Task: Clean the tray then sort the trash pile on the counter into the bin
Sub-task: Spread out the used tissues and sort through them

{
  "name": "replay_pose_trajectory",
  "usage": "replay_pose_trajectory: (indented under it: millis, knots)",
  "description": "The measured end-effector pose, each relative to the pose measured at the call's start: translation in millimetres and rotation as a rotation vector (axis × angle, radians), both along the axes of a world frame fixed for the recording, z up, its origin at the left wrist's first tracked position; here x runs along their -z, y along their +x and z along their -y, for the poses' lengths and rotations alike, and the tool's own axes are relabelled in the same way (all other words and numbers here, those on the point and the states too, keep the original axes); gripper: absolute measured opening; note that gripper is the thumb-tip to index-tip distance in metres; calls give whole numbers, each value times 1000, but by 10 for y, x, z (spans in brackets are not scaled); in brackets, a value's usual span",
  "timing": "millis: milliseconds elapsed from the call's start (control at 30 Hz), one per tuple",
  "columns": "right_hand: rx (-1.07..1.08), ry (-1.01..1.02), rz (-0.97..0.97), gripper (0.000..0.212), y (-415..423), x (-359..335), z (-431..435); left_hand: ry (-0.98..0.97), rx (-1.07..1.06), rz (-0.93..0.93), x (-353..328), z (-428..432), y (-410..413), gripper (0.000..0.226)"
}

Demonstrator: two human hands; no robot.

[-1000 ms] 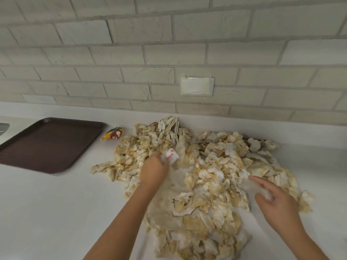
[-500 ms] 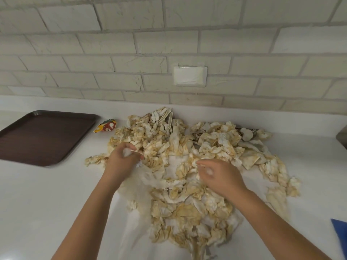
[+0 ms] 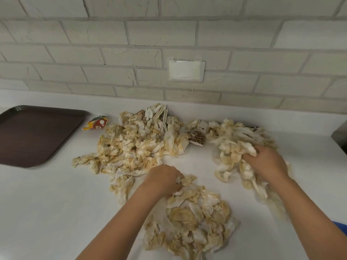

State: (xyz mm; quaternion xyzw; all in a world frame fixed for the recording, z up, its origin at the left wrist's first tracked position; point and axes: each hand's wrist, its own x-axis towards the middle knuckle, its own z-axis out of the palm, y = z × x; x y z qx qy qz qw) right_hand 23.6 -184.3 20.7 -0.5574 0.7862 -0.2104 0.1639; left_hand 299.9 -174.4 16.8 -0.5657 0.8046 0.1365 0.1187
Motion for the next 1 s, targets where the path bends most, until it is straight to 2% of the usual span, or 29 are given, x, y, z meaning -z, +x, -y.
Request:
replay_pose_trajectory:
  millis: [67, 200, 367, 500, 567, 667, 767, 833, 867, 933, 1000]
  knots:
    - [4, -27, 241, 19, -56, -112, -68, 5, 10, 17, 2, 40, 5, 35]
    - [100, 37, 713, 11, -140, -290, -152, -70, -17, 29, 8, 83, -51, 50]
    - [119, 97, 764, 23, -339, -388, -150, -244, 7, -81, -48, 128, -285, 44]
    - [123, 215, 847, 28, -447, -379, -224, -252, 115, -157, -164, 171, -650, 60]
    - [140, 240, 770, 32, -468, -333, -261, -232, 163, -143, -174, 180, -823, 63]
    - [118, 280, 527, 37, -536, -264, -346, -158, 177, -74, -90, 153, -926, 64]
    - [135, 295, 238, 62, -650, -316, -481, -133, 213, 0, 36, 86, -848, 53]
    - [170, 199, 39, 68, -629, -405, -580, -125, 208, 13, 102, 40, -743, 47]
    - [160, 94, 8, 62, -542, -456, -623, -123, 196, 14, 123, 21, -687, 47]
    - [16, -92, 28, 52, -218, -529, -690, -112, 171, 20, 135, -15, -592, 50]
    - [-222, 10, -110, 61, 119, -465, -688, -69, 161, 43, 140, -51, -541, 58]
